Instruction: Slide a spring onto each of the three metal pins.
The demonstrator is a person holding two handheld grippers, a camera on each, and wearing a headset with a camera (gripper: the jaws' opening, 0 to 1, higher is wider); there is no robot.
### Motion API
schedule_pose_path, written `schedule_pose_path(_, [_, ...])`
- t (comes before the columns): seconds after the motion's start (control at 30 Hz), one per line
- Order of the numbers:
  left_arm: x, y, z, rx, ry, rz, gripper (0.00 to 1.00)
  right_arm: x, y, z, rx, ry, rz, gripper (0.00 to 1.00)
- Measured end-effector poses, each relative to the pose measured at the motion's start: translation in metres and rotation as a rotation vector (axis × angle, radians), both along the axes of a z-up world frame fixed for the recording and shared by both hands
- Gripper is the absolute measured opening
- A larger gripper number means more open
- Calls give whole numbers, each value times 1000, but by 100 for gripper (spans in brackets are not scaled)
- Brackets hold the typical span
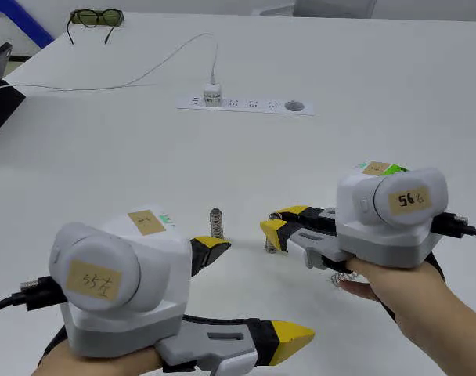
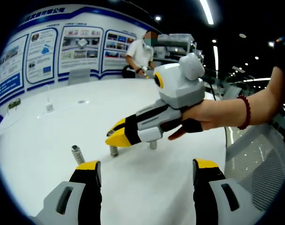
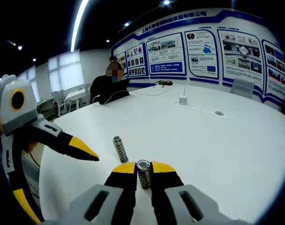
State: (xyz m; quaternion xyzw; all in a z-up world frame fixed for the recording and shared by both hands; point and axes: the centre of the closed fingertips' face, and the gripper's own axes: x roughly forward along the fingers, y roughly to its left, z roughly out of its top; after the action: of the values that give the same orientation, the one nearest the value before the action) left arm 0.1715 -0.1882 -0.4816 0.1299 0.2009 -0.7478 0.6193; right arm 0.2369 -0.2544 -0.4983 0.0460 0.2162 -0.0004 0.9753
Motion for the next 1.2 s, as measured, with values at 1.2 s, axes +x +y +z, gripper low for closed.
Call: schedule_pose_path(1.2, [3,-3,9,-49,-53,6,74,-9,-2,24,50,-41,-32,28])
